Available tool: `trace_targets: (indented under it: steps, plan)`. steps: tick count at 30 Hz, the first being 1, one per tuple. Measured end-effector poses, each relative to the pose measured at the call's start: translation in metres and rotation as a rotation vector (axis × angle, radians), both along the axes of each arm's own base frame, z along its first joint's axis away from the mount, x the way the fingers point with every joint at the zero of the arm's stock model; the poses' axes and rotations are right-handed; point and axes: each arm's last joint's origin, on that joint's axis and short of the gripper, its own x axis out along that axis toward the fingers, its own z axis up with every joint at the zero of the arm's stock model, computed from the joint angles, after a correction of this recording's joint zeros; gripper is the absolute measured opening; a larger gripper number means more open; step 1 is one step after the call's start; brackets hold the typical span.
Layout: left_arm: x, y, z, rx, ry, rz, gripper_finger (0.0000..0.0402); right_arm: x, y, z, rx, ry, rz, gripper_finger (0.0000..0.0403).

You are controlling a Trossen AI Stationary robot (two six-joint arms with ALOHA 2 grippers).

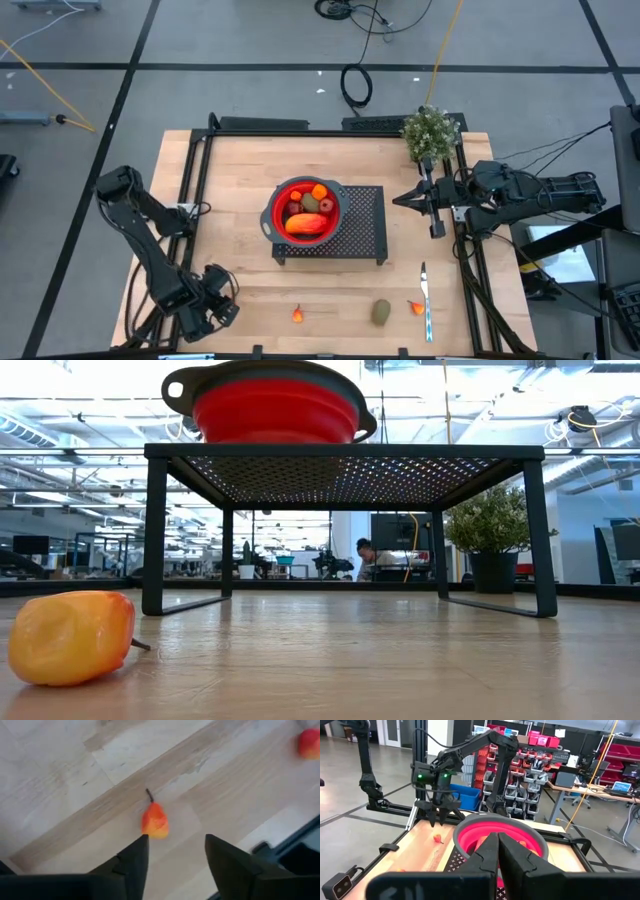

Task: Pick & Place Fruit
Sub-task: Put the orange pear into the red strainer bowl on the shelf

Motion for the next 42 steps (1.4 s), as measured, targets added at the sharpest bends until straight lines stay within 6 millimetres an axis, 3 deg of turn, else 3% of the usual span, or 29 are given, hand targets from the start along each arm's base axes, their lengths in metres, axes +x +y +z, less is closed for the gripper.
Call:
trace_targets:
  steps: [9, 27, 42]
  plan:
    - [0.003, -0.008, -0.025, 0.071, 0.093, -0.091, 0.0241, 0.000, 0.000, 0.000, 0.000, 0.000, 0.000, 0.0004]
    - [0.007, -0.017, -0.061, 0.143, 0.222, -0.102, 0.0244, 0.000, 0.000, 0.000, 0.003, -0.001, 0.000, 0.0004]
    - [0.010, -0.020, -0.063, 0.123, 0.187, -0.070, 0.0244, 0.000, 0.000, 0.000, 0.004, -0.001, 0.000, 0.0004]
